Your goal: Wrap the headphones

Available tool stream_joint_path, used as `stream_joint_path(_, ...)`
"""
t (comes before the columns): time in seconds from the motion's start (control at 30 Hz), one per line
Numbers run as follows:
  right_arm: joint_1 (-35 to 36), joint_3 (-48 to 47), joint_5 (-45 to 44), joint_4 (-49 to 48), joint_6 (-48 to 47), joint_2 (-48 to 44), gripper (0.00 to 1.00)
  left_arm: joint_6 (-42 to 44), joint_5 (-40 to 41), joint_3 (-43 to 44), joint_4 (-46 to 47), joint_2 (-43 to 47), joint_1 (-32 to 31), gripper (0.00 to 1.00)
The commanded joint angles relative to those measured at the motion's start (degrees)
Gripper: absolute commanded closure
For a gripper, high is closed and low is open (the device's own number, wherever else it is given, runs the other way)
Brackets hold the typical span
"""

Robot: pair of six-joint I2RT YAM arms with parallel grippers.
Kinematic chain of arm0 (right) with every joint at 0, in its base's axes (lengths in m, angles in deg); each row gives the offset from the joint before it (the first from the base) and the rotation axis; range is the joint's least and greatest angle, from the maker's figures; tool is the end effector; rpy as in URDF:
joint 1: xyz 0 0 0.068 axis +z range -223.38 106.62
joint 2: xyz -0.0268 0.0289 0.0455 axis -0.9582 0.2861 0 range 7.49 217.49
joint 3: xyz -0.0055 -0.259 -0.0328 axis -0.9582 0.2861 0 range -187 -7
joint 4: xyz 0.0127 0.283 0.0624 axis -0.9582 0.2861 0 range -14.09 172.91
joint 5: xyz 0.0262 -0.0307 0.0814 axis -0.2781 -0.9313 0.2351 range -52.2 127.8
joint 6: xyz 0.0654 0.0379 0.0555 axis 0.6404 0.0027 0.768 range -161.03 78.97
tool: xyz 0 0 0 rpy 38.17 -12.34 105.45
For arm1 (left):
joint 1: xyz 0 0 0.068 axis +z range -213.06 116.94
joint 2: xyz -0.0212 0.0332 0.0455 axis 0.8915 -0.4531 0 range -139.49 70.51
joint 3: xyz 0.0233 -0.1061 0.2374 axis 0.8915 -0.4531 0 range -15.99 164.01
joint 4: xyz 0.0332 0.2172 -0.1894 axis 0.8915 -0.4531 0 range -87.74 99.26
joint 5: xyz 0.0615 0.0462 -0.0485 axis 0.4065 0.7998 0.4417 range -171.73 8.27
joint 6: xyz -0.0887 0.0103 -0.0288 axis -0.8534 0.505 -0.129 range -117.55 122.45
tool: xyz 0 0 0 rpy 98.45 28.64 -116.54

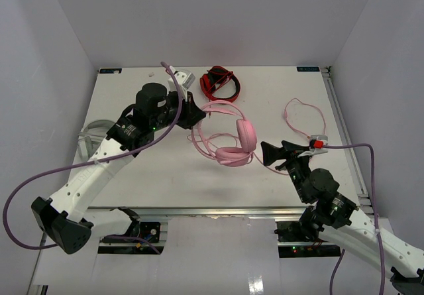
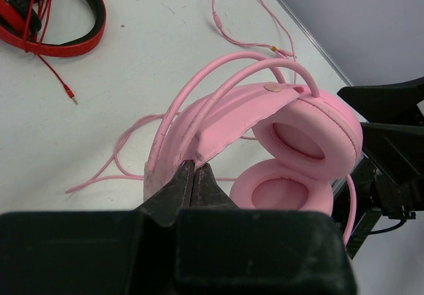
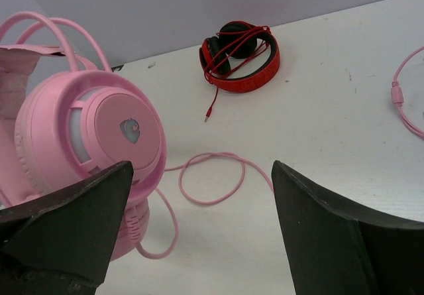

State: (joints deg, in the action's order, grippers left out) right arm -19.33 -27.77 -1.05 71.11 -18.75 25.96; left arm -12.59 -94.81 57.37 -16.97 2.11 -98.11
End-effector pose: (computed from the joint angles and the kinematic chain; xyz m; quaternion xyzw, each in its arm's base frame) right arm 0.1560 0.1248 0.2817 0.0689 0.6687 0.2637 0.6918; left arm 0.2691 -0.2122 0.3744 0.2058 0.7965 -0.3225 0.4682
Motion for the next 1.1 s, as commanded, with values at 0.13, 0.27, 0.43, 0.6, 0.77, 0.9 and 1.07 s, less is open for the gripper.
stream_joint_path(0.13, 0.2, 0.6, -0.5, -3.5, 0.3, -1.6, 0.07, -2.9, -1.2, -1.1, 3.8, -2.1, 0.1, 1.00)
stream_joint_path(0.27, 0.2, 0.6, -0.7, -3.5, 0.2, -1.2, 0.07, -2.7, 4.2, -2.6, 2.0, -8.4, 0.1, 1.00)
stream_joint_path(0.43, 0.2, 0.4, -0.3, -3.4, 0.2, -1.4, 0.07, -1.5, 6.9, -2.7, 2.0, -16.2, 0.2, 1.00)
stream_joint_path(0.6, 0.2, 0.6, -0.5, -3.2, 0.2, -2.3, 0.07, -1.5, 7.7, -2.5, 2.4, -21.7, 0.2, 1.00)
stream_joint_path(0.77, 0.2, 0.6, -0.4, -3.1, 0.2, -2.4, 0.07, -2.1, 15.1, -2.0, -0.6, -26.1, 0.2, 0.99)
stream_joint_path(0.9, 0.2, 0.5, -0.3, -2.8, 0.2, -2.5, 0.07, -2.6, 21.0, -0.4, -4.1, -30.1, 0.2, 0.75)
stream_joint_path(1.07, 0.2, 0.5, -0.3, -2.7, 0.3, -3.1, 0.07, -3.7, 25.7, -0.5, -6.6, -33.3, 0.2, 0.58)
